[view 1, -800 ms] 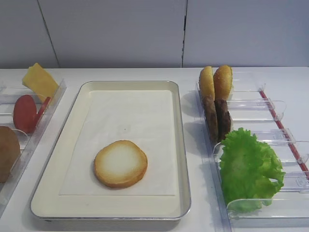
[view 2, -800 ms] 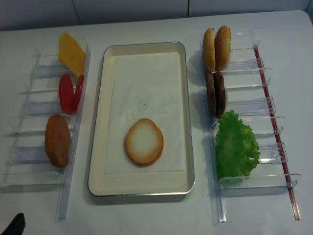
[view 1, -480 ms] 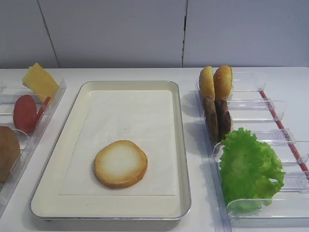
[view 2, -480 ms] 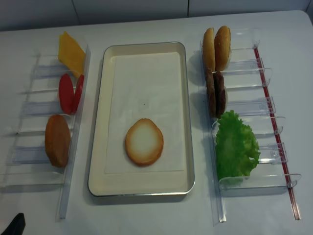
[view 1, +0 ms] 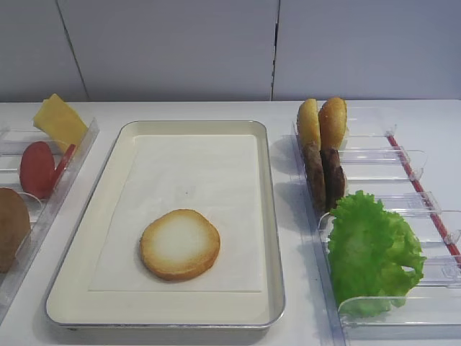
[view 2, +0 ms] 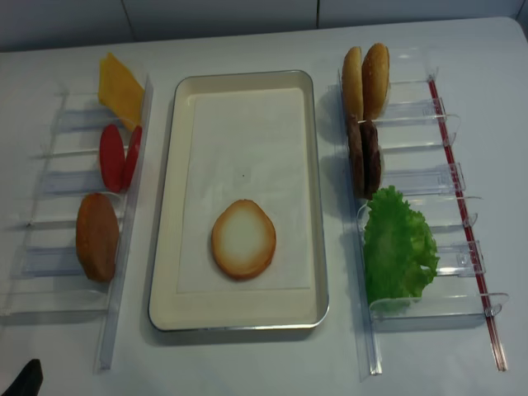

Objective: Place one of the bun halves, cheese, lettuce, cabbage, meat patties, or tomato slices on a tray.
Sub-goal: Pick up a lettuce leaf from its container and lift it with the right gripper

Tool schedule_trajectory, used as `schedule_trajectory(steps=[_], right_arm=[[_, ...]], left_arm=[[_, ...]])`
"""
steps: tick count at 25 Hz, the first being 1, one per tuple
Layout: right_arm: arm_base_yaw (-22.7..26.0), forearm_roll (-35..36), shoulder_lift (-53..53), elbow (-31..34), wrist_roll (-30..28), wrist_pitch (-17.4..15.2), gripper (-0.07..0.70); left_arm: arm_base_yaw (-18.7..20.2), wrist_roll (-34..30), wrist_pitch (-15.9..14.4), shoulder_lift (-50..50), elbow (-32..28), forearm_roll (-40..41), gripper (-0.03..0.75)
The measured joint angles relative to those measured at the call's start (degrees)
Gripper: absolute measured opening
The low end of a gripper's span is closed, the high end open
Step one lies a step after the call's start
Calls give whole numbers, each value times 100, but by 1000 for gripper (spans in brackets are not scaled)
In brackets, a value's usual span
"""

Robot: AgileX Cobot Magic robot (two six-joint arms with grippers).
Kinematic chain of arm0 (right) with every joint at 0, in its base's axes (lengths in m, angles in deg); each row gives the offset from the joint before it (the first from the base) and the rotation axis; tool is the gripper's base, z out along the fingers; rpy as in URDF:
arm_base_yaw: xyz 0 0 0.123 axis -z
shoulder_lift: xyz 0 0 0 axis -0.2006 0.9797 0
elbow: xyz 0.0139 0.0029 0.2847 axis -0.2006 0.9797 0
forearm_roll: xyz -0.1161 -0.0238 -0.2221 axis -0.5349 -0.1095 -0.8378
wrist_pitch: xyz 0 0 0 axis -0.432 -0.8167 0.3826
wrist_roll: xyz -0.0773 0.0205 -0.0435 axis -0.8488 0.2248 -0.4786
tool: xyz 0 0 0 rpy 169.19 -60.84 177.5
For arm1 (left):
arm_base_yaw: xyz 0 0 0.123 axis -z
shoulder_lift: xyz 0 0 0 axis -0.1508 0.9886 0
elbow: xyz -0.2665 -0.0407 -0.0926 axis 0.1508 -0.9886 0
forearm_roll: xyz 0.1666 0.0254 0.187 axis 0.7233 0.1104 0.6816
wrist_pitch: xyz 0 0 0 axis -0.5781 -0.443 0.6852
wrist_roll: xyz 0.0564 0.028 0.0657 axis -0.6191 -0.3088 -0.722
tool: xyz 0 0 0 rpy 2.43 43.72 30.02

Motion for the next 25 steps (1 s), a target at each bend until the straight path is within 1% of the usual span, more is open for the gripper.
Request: schedule_trajectory(steps=[4, 6, 9, 13, 19, 21, 25], right_arm=[[0, 268, 155, 0, -185, 0, 544], [0, 516, 305, 0, -223, 0, 545], [0, 1171, 600, -27, -544, 0, 545], [0, 2029, 1045, -299, -1102, 0, 544], [0, 2747, 1820, -732, -1508, -42, 545], [0, 3097, 2064, -761, -1683, -82, 544], [0, 3726, 2634, -770, -1776, -171, 545]], left_arm=[[0, 0, 0, 0, 0, 0, 554], [0, 0, 0, 0, 0, 0, 554], [0, 0, 0, 0, 0, 0, 554], [0, 0, 0, 0, 0, 0, 554], [0, 0, 0, 0, 0, 0, 554], [0, 0, 0, 0, 0, 0, 554], [0, -3, 0, 0, 0, 0, 554]])
